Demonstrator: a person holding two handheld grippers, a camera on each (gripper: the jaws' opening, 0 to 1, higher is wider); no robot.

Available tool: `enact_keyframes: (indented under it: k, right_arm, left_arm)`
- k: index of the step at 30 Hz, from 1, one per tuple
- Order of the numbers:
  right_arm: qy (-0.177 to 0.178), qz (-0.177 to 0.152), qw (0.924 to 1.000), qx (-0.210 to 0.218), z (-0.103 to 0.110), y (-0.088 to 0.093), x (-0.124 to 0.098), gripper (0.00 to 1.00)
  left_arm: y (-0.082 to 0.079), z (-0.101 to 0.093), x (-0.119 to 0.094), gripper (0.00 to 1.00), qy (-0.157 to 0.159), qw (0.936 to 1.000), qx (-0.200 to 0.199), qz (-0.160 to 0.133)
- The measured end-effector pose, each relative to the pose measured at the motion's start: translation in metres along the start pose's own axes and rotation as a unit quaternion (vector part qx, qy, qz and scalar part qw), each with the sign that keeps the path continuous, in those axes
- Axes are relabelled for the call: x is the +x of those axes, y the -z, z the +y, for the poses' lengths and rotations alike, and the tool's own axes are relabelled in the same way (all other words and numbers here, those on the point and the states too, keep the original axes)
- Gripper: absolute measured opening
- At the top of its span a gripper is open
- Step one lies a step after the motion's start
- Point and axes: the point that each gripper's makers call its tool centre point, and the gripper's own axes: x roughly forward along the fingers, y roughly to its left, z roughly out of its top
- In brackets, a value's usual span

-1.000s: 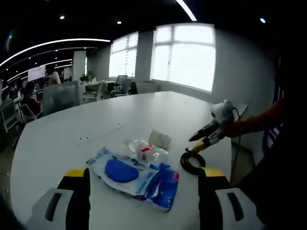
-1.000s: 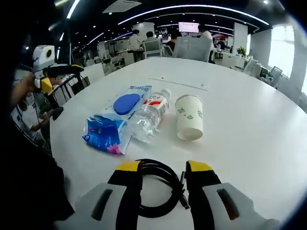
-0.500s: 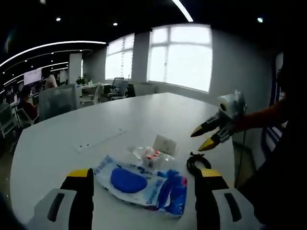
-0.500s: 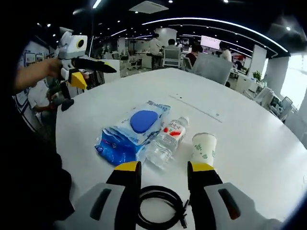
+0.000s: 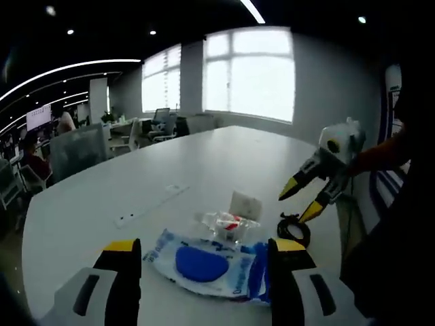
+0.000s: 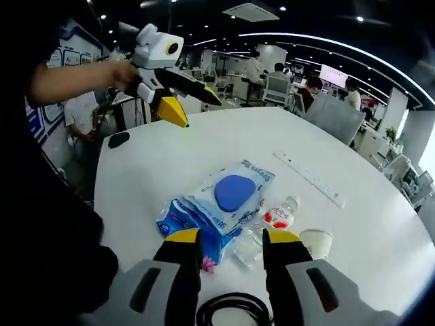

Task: Arrange the tabletop items into an orderly group along one side of the table until the central work area is clear of visible clutter.

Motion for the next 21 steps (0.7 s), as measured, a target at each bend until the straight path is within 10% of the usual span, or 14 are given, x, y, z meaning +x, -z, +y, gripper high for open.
enact_keyframes:
  k: [21]
  right_arm:
    - [-0.068,0.029,0.9972,-0.013,0.022,-0.006,0.039,0.27]
  left_arm:
    - [-0.006,0.023,0.046,0.56,0.046,0.9987,0.019,0.008]
